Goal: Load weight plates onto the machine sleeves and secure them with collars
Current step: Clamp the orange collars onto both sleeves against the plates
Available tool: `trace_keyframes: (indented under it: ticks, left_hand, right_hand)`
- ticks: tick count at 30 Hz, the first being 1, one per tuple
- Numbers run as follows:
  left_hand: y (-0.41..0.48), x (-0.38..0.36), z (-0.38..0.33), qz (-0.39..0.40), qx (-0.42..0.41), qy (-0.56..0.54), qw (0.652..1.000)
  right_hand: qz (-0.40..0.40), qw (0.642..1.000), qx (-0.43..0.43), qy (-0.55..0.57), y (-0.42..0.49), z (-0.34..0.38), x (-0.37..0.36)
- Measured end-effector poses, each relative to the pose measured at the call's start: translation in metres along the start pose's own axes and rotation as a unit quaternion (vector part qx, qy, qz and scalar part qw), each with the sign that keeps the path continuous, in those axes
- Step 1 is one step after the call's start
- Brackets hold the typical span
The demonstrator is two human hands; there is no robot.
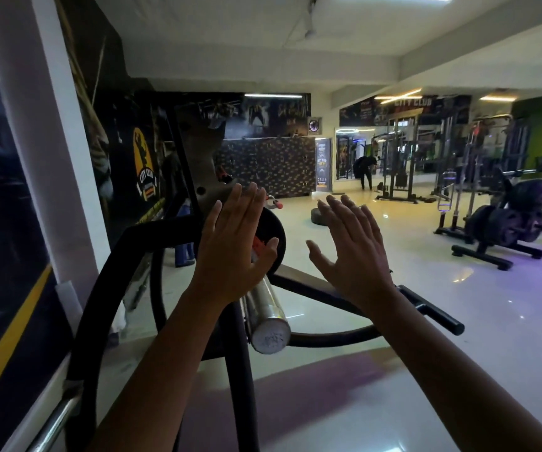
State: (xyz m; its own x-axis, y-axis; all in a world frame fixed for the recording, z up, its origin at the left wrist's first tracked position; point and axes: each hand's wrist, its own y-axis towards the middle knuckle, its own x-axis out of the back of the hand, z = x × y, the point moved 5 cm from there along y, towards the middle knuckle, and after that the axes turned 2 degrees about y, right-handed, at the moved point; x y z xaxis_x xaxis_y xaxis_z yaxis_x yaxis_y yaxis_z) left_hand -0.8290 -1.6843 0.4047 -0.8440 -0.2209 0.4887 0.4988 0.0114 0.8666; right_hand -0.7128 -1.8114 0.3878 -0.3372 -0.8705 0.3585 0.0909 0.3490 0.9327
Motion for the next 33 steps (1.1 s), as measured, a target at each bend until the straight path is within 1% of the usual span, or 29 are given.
trace_keyframes:
  ticks: [4, 7, 11, 15, 20, 25, 28, 33]
  left_hand:
    - [-0.007, 0.027, -0.057, -0.015, -0.019, 0.019, 1.000]
    - [-0.014, 0.035, -0.102, -0.007, -0.026, 0.021, 0.999]
    - [-0.022, 0.028, -0.160, 0.013, -0.044, -0.007, 0.999]
    - [-0.028, 0.009, -0.215, 0.028, -0.050, -0.051, 0.997]
    - [-0.039, -0.036, -0.279, 0.041, -0.052, -0.133, 0.989]
    - [-0.056, -0.103, -0.337, 0.063, -0.060, -0.199, 0.976]
    - [-0.067, -0.151, -0.368, 0.097, -0.059, -0.225, 0.968]
    - [-0.077, -0.242, -0.409, 0.168, -0.059, -0.237, 0.955]
  right_hand:
    - [0.005, 1.000, -0.012, -0.001, -0.025, -0.009, 0.055]
    - [0.009, 1.000, -0.018, 0.000, -0.048, -0.018, 0.098]
    - [0.011, 0.999, -0.037, -0.023, -0.082, -0.039, 0.150]
    - [0.032, 0.996, -0.071, -0.050, -0.117, -0.070, 0.191]
    - [0.039, 0.987, -0.123, -0.091, -0.172, -0.119, 0.224]
    - [0.065, 0.976, -0.161, -0.135, -0.233, -0.174, 0.235]
    - [0.092, 0.966, -0.183, -0.156, -0.269, -0.215, 0.232]
    - [0.141, 0.948, -0.228, -0.171, -0.318, -0.286, 0.212]
